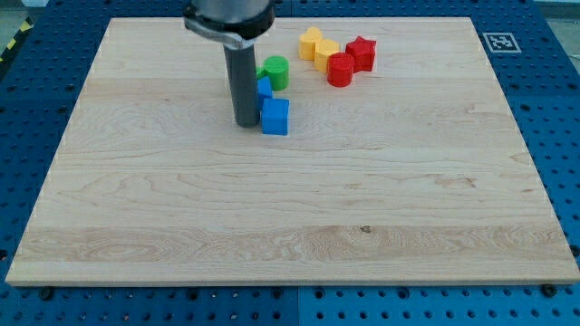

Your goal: Slide the blue cube slightly up

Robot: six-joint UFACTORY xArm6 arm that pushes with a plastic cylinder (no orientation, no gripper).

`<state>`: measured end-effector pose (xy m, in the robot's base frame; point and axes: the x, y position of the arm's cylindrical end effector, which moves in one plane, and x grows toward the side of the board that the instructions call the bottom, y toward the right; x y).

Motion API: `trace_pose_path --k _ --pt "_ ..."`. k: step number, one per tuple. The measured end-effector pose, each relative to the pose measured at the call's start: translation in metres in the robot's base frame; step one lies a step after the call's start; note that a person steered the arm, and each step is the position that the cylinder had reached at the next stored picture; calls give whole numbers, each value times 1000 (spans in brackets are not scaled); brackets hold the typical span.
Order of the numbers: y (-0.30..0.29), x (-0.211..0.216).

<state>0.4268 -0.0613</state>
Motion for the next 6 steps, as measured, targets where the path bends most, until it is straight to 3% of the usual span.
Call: trace_pose_path --k 1,3,6 --pt "19 29" --pt "40 28" --pt "40 -10"
